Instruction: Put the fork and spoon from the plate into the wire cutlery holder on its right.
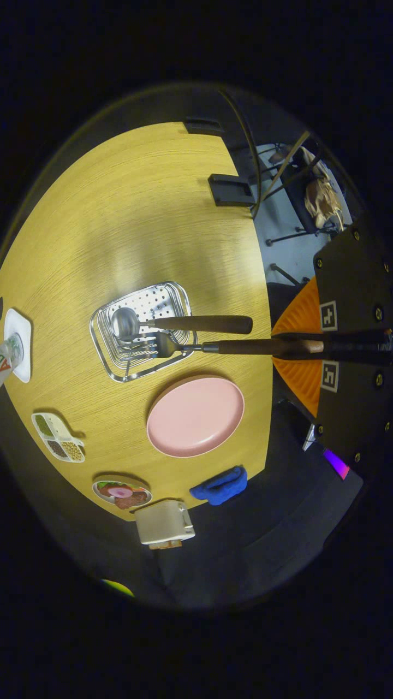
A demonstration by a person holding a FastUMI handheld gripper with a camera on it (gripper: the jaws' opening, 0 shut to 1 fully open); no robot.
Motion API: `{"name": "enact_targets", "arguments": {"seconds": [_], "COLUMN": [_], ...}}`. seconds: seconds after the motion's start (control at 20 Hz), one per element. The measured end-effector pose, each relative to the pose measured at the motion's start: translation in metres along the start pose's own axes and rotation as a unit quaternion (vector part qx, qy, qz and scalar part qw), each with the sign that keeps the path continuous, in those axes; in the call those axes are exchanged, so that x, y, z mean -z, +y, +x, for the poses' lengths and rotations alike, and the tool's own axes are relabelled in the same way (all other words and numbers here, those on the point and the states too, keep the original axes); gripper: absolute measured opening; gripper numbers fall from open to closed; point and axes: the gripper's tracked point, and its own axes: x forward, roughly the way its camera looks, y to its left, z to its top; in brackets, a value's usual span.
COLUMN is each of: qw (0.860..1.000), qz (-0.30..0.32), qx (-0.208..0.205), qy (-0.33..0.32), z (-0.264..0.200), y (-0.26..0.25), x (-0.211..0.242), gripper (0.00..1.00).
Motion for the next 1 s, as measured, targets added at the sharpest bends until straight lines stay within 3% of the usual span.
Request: {"name": "enact_targets", "arguments": {"seconds": [0.6, 1.0], "qw": [0.999, 1.0], "qz": [0.032, 0.022], "qx": [0.005, 0.015], "qy": [0.027, 0.003], "z": [0.007, 0.008], "y": [-0.009, -0.003], "x": [-0.023, -0.034], "gripper": [0.05, 0.16]}}
